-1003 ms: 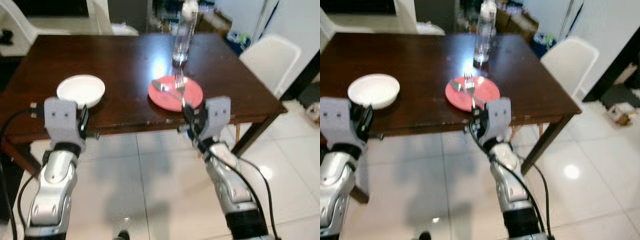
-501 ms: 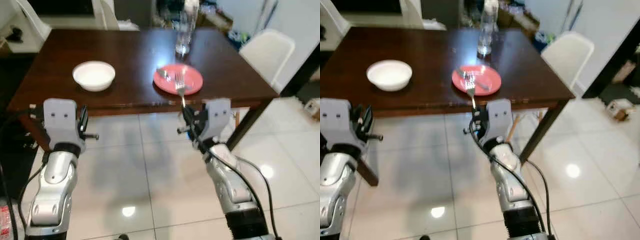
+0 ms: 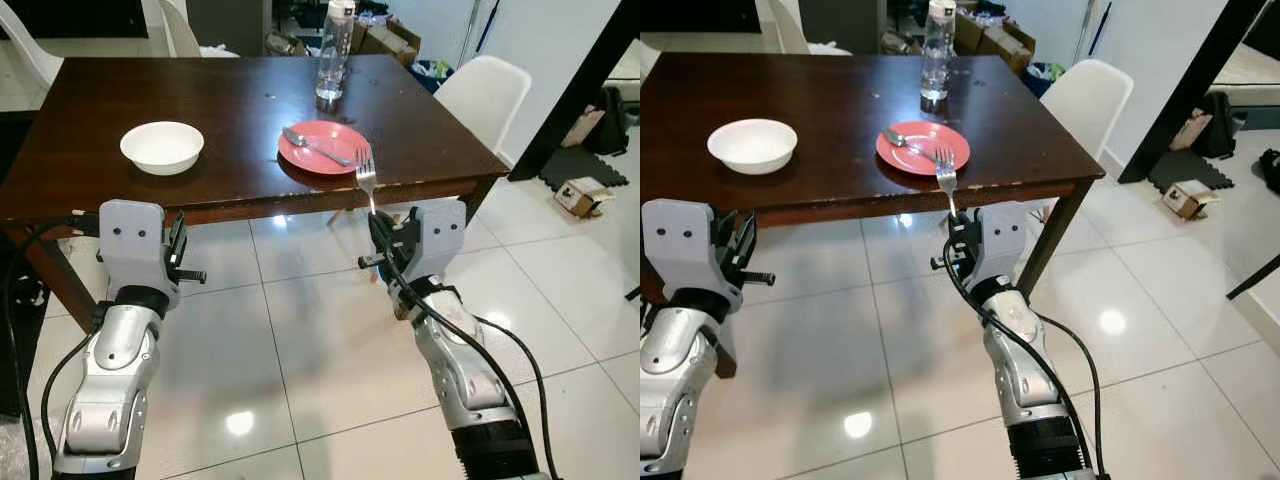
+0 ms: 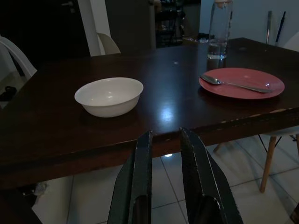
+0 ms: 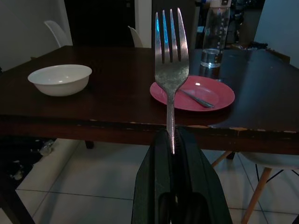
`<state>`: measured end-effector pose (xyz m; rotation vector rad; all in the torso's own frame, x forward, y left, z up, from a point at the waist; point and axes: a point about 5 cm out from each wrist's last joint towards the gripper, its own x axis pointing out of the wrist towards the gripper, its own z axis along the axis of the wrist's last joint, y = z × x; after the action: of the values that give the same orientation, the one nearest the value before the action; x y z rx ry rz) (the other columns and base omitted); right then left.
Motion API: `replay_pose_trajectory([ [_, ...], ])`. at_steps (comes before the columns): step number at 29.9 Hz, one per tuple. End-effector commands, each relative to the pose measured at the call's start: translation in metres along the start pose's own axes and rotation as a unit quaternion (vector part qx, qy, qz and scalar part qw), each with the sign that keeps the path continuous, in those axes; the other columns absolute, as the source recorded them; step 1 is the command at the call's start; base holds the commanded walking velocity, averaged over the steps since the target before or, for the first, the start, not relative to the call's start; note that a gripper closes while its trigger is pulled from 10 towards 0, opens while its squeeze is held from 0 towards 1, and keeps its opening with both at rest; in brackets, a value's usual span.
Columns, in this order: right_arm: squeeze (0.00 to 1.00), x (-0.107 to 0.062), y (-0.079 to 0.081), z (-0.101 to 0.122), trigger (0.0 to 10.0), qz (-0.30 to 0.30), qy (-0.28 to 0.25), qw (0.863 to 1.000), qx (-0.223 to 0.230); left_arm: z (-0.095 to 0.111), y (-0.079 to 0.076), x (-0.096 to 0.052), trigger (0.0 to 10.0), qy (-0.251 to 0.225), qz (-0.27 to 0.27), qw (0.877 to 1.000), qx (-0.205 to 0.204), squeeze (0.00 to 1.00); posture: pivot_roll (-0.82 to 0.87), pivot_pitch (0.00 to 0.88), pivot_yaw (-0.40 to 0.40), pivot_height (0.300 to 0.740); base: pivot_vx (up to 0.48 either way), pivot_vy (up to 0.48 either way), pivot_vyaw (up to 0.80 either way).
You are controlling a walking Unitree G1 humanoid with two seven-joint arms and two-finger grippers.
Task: Setting the table
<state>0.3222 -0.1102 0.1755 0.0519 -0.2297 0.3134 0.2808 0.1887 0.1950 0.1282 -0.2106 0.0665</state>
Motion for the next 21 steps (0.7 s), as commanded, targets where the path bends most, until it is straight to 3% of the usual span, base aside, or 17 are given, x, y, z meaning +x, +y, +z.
replay_pose_trajectory([
  [1, 0.00, -0.003, -0.004, -0.005, 10.0, -0.010, 0.012, 1.000, -0.003, -0.004, -0.002, -0.002, 10.0, 0.011, -0.004, 1.000, 0.005, 0.00, 0.05, 0.026, -0.020, 0.740, 0.000, 0.000, 0.00],
  [14, 0.00, -0.015, -0.015, -0.033, 10.0, -0.027, 0.067, 0.997, -0.013, -0.018, 0.000, -0.007, 10.0, 0.040, -0.004, 0.999, -0.001, 0.00, 0.05, 0.029, -0.023, 0.740, 0.000, 0.000, -0.79],
  [21, 0.00, -0.042, -0.030, -0.083, 10.0, -0.029, 0.168, 0.984, -0.051, -0.050, 0.002, -0.015, 10.0, 0.099, -0.001, 0.995, -0.003, 0.00, 0.05, 0.025, -0.023, 0.740, 0.000, 0.000, -0.80],
])
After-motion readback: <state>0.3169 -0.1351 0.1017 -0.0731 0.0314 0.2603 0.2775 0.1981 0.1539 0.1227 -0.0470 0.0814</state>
